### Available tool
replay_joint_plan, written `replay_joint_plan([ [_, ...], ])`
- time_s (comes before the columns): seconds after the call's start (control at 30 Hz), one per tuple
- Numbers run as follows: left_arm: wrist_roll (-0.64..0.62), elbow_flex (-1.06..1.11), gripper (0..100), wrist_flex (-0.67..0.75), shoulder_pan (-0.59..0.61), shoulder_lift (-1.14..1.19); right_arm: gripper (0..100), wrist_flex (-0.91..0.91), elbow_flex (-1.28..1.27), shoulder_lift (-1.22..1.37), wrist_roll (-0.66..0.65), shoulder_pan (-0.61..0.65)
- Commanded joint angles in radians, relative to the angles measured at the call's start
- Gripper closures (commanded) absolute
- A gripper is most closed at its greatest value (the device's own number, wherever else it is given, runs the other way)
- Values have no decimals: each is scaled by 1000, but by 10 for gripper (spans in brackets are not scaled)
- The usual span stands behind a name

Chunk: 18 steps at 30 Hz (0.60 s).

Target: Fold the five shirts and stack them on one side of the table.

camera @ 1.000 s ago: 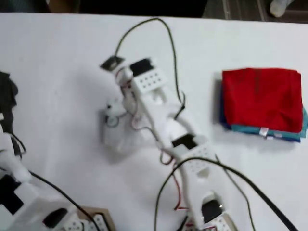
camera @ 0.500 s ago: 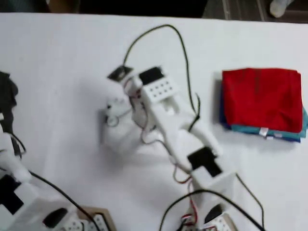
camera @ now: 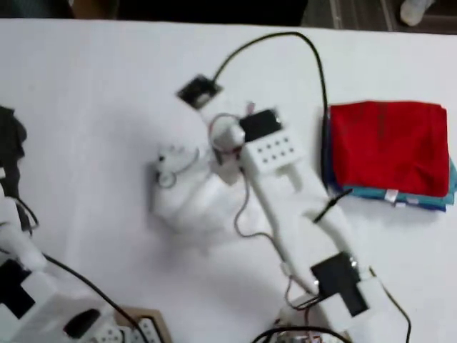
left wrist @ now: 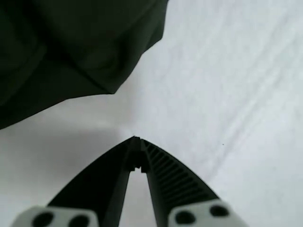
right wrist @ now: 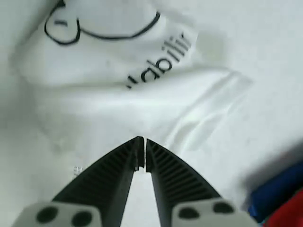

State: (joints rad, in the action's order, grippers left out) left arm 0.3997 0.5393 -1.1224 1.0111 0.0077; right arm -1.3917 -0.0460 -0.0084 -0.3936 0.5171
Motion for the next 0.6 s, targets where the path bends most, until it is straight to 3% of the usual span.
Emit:
replay_joint_plan([
  [0.0, 3, -8, 974, 11, -2, -46, 978, 148, 15, 42, 5, 47],
  [0.57, 3, -2, 974, 11, -2, -46, 978, 173, 577, 700, 5, 114],
])
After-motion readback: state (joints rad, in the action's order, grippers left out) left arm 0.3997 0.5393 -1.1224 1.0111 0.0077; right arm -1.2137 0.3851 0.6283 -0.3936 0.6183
